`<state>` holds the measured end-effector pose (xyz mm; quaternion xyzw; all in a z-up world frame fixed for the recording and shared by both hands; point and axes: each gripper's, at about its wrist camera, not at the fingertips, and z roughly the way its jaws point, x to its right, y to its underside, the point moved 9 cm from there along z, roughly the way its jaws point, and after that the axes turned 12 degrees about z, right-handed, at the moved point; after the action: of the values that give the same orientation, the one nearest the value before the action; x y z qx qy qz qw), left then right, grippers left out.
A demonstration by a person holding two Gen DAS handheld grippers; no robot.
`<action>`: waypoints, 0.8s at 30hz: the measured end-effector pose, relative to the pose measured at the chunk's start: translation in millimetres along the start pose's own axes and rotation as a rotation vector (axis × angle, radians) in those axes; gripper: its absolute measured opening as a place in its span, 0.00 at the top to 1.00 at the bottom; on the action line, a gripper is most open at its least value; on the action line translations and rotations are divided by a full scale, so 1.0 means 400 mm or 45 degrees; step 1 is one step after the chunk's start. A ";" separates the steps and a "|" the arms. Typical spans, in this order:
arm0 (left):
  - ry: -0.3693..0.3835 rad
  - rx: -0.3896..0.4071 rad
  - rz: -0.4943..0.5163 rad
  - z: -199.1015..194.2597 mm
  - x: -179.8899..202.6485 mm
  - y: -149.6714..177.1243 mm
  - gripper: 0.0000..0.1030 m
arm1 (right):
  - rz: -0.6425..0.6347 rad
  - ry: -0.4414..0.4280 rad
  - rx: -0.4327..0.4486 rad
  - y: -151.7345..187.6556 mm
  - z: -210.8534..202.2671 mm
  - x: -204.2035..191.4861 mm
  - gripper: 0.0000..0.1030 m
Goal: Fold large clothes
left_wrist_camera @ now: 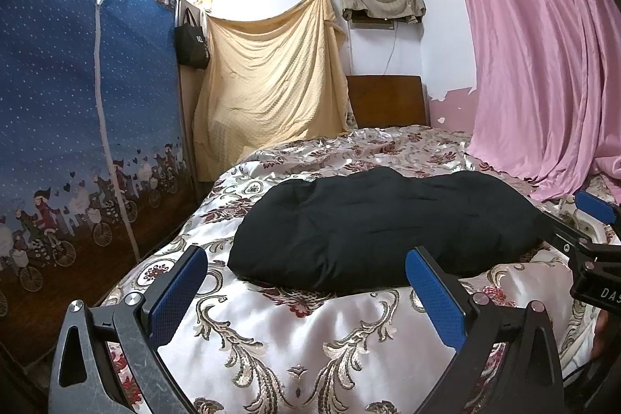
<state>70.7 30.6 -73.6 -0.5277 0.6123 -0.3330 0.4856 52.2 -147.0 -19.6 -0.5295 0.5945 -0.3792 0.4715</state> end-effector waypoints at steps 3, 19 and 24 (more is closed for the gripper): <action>0.002 0.000 -0.001 0.002 -0.005 0.001 0.00 | 0.000 0.000 -0.001 0.000 0.000 0.000 0.07; -0.001 -0.008 0.005 -0.001 0.004 0.004 0.00 | 0.001 0.001 -0.002 0.003 0.003 -0.003 0.07; -0.002 -0.007 0.006 -0.001 0.003 0.005 0.00 | 0.001 0.001 -0.003 0.003 0.003 -0.001 0.07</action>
<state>69.8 29.8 -75.6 -0.5280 0.6139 -0.3297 0.4854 52.8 -146.3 -21.0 -0.5297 0.5954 -0.3786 0.4708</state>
